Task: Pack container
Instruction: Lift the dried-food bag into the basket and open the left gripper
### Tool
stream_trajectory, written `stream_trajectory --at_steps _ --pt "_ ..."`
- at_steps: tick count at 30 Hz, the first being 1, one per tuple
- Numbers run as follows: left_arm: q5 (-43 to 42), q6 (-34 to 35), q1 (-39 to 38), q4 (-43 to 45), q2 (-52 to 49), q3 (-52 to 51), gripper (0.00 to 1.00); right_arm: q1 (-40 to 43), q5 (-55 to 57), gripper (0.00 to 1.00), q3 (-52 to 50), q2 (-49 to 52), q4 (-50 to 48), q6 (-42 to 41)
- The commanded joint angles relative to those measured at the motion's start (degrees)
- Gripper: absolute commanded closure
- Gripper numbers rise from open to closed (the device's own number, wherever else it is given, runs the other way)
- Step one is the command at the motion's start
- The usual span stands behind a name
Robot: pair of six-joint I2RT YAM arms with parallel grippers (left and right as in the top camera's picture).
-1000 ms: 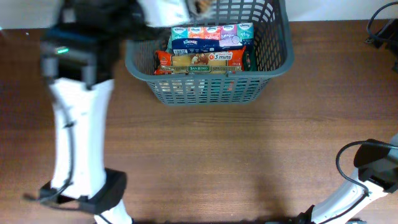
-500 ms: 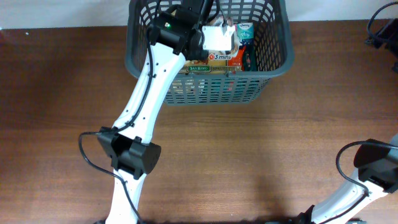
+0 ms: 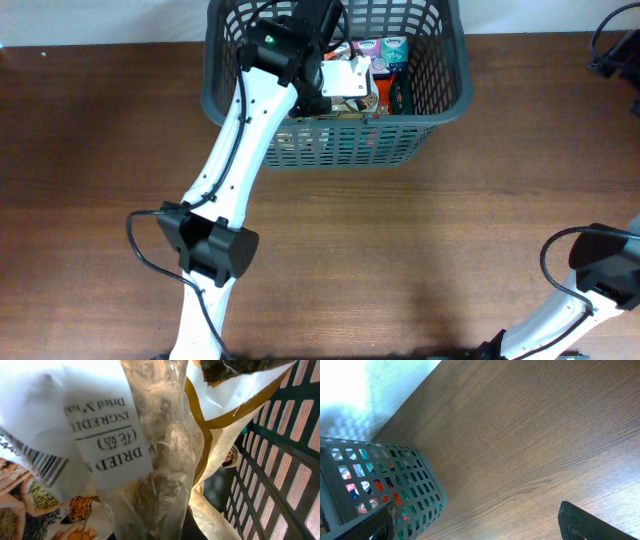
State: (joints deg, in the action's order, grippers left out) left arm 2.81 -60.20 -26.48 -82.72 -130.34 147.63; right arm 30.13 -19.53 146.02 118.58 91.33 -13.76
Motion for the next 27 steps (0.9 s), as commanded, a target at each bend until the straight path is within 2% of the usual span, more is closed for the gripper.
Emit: stream_trajectory --at_steps 1,7,8,9,10,11,14,17,19,27 --pt "-3.5 1.5 -0.4 -1.4 -0.2 0.5 0.98 -0.1 -0.3 0.01 -0.1 -0.1 0.0 -0.5" --pt "-4.6 1.5 -0.4 -1.0 -0.5 0.5 0.97 -0.1 -0.3 0.01 -0.1 -0.1 0.0 -0.5" --pt "-4.6 1.5 -0.3 -0.8 -0.6 0.5 0.89 -0.1 -0.3 0.01 -0.1 -0.1 0.0 -0.5" --pt "-4.6 1.5 -0.3 -0.4 -0.7 0.5 0.6 -0.1 -0.3 0.01 -0.1 -0.1 0.0 -0.5" --pt "-4.6 1.5 -0.4 0.0 -0.7 0.5 0.13 -0.1 -0.3 0.01 -0.1 -0.1 0.0 -0.5" --pt "-4.5 1.5 -0.4 0.7 -0.7 0.5 0.01 -0.1 -0.3 0.01 -0.1 -0.1 0.0 -0.5" --pt "-2.3 1.5 -0.4 2.7 -0.7 0.5 0.01 -0.1 -0.3 0.01 -0.1 -0.1 0.0 -0.5" --pt "6.3 2.3 -0.4 3.7 -0.3 1.9 0.01 -0.1 -0.3 0.01 -0.1 -0.1 0.0 -0.5" --pt "10.5 5.4 -0.2 5.2 0.7 3.3 0.01 -0.1 -0.3 0.01 -0.1 -0.1 0.0 -0.5" --pt "13.1 17.8 3.8 7.5 10.3 11.8 0.01 -0.1 -0.3 0.01 -0.1 -0.1 0.0 -0.5"
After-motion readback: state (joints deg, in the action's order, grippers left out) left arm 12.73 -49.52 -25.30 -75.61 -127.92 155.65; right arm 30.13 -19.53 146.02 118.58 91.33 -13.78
